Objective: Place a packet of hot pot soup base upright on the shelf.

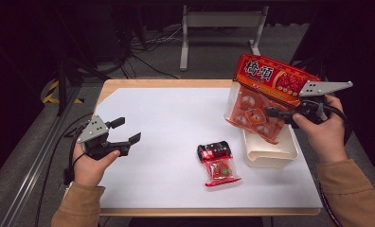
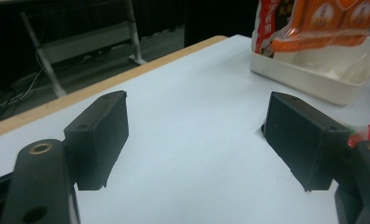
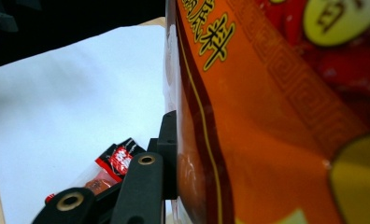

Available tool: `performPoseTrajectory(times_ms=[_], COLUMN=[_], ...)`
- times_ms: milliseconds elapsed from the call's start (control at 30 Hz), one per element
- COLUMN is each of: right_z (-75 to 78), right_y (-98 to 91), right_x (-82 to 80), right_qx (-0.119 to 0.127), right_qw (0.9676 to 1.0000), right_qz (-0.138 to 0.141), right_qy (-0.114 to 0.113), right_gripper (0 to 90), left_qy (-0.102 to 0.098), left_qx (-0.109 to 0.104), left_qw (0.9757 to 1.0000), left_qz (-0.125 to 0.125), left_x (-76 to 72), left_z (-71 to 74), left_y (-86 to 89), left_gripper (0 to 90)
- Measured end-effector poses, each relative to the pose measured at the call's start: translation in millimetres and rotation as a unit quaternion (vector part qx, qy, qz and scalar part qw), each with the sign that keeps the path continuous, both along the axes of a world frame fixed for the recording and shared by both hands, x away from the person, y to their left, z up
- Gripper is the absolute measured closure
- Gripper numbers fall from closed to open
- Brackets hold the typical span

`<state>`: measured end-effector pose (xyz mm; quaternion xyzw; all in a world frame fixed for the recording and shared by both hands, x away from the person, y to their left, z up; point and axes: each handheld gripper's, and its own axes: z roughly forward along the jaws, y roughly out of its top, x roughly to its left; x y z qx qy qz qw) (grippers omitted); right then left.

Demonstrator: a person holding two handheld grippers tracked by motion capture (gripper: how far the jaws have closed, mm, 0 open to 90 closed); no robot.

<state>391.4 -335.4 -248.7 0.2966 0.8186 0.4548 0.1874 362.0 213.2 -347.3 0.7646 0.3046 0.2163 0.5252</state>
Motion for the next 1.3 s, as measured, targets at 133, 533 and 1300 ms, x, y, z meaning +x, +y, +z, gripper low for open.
performPoseTrajectory(times_ms=[133, 533, 1300], right_z=[0.7, -6.3, -23.7], right_y=[-7.1, -21.8, -41.9], right_x=[-0.2, 0.7, 6.9], right_qx=[-0.006, -0.005, 0.005], right_qw=[0.9998, 0.9978, 0.9953], right_qz=[-0.021, -0.066, -0.096], right_qy=[0.001, 0.007, 0.013], right_gripper=[70.7, 70.7, 70.7], left_qy=[0.009, 0.016, 0.021], left_qx=[0.001, 0.007, 0.009], left_qw=[0.9999, 0.9998, 0.9997], left_qz=[0.006, 0.005, 0.002], left_x=[2.3, 7.1, 9.9], left_z=[-6.1, -15.9, -18.8], left_y=[4.1, 11.3, 9.9], left_gripper=[21.8, 20.2, 19.7])
